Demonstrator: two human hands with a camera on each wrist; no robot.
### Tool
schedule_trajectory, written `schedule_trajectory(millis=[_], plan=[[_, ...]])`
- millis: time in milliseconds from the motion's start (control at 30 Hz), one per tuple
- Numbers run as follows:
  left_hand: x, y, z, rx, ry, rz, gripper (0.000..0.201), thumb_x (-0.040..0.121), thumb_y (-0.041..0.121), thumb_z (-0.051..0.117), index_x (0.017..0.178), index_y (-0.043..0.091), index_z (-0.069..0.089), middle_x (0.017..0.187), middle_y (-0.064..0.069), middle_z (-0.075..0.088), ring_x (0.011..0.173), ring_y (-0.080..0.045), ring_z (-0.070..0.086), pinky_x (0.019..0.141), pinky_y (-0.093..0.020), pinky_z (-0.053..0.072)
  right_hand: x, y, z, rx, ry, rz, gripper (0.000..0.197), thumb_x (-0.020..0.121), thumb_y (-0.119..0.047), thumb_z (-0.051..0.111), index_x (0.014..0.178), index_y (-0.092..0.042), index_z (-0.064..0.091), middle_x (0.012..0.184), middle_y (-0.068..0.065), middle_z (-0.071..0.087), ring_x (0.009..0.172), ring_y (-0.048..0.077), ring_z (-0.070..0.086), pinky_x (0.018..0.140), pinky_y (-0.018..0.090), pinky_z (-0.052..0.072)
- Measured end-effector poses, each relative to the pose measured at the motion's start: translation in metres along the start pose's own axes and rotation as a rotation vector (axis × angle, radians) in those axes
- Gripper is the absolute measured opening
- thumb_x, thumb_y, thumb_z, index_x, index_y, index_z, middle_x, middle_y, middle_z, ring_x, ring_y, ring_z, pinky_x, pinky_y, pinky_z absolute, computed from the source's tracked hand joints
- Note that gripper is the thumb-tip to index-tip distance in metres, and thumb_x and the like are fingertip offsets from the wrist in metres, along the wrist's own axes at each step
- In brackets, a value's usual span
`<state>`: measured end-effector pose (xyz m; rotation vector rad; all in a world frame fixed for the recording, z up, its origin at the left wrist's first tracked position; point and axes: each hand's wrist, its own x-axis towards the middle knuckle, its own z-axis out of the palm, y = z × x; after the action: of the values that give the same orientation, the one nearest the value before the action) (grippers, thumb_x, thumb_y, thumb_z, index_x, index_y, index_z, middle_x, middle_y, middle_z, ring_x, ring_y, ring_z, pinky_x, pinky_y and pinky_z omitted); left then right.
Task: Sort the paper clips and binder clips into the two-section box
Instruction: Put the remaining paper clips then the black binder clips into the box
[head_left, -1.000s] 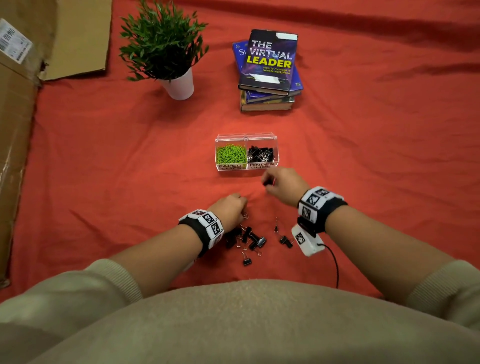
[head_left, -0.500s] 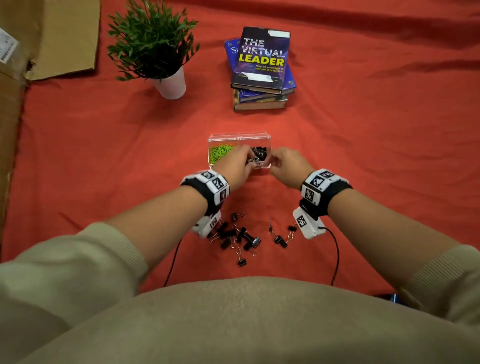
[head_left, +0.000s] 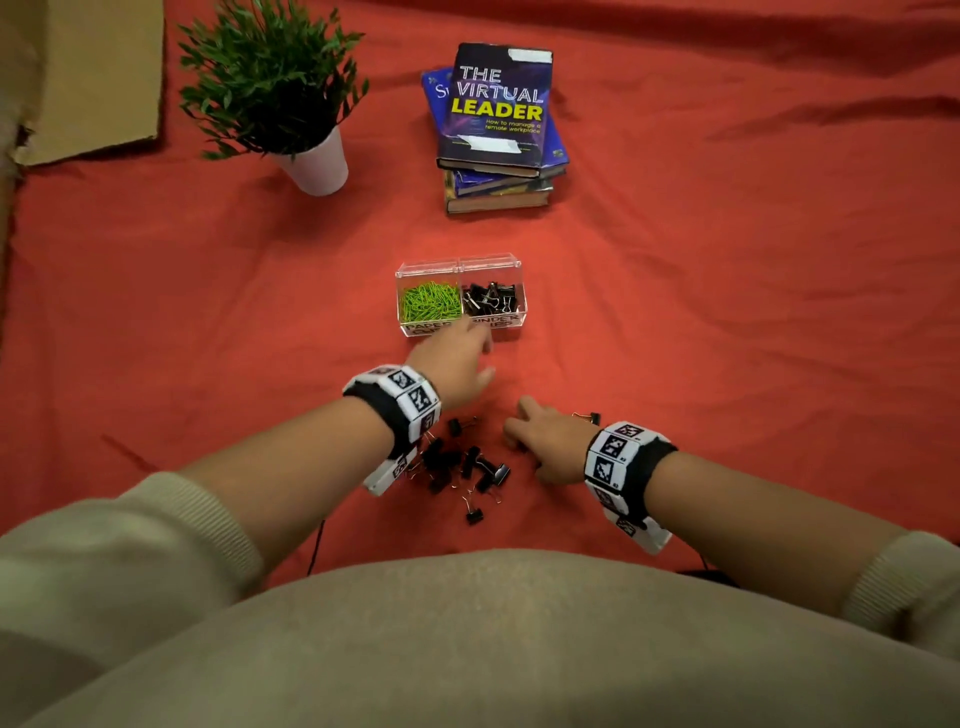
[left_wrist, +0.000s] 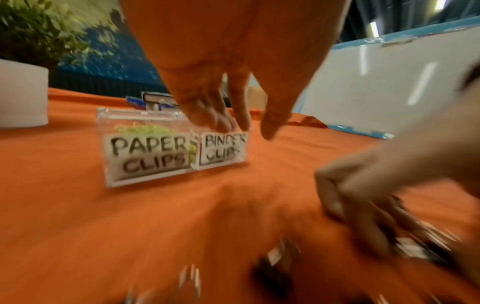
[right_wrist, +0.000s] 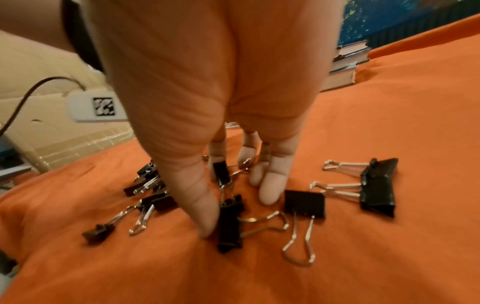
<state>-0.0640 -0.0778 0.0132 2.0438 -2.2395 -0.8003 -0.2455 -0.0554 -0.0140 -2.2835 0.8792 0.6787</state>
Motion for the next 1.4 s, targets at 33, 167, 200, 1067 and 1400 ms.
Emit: schedule_trajectory(millis=[33,167,200,1067,1400], plan=[[-0.01,-0.002,0.006,0.053,-0.108,-0.007,0.032,0.083,0.04,0.062,0.105,0.019,0.055,0.111,-0.003,0.053,0.1,-0.024,0.058,0.083,-0.036,0.049,0.001,0.0,-0.001,0.011,0.007,-0.002,0.036,0.074,-0.003,0.058,0.108,-0.013,0.051,0.119,0.011,0.038,0.098,0.032,0.052,0.067,0.035,0.039],[-0.041,-0.008,0.032,0.168,-0.278,-0.007,0.053,0.073,0.054,0.067,0.11,0.02,0.051,0.114,-0.005,0.051,0.104,-0.027,0.056,0.08,-0.036,0.047,0.006,0.002,0.0,0.039,0.019,-0.033,0.02,0.072,-0.002,0.056,0.088,-0.009,0.063,0.109,0.009,0.05,0.094,0.031,0.055,0.074,0.037,0.046],[-0.046,-0.01,0.037,0.168,-0.28,0.0,0.057,0.071,0.056,0.069,0.111,0.019,0.049,0.114,-0.005,0.049,0.105,-0.028,0.055,0.079,-0.037,0.047,0.008,0.004,0.001,0.059,0.027,-0.038,0.017,0.071,-0.003,0.056,0.085,-0.009,0.065,0.105,0.008,0.053,0.093,0.03,0.056,0.077,0.037,0.047],[-0.053,-0.027,0.058,-0.066,-0.142,-0.037,0.02,0.084,0.022,0.062,0.1,0.015,0.051,0.108,-0.004,0.051,0.099,-0.027,0.056,0.075,-0.036,0.043,0.056,0.027,-0.115,0.374,0.621,0.176,0.024,0.081,-0.003,0.052,0.097,-0.009,0.069,0.102,0.01,0.069,0.085,0.019,0.06,0.082,0.025,0.048],[-0.05,-0.03,0.059,-0.136,-0.116,-0.119,0.035,0.082,0.011,0.059,0.115,0.016,0.048,0.116,-0.007,0.044,0.096,-0.032,0.059,0.084,-0.042,0.05,-0.017,0.036,-0.024,0.044,0.017,0.369,0.067,0.064,-0.036,0.077,0.12,-0.022,0.042,0.119,0.009,0.039,0.111,0.031,0.045,0.089,0.043,0.048]])
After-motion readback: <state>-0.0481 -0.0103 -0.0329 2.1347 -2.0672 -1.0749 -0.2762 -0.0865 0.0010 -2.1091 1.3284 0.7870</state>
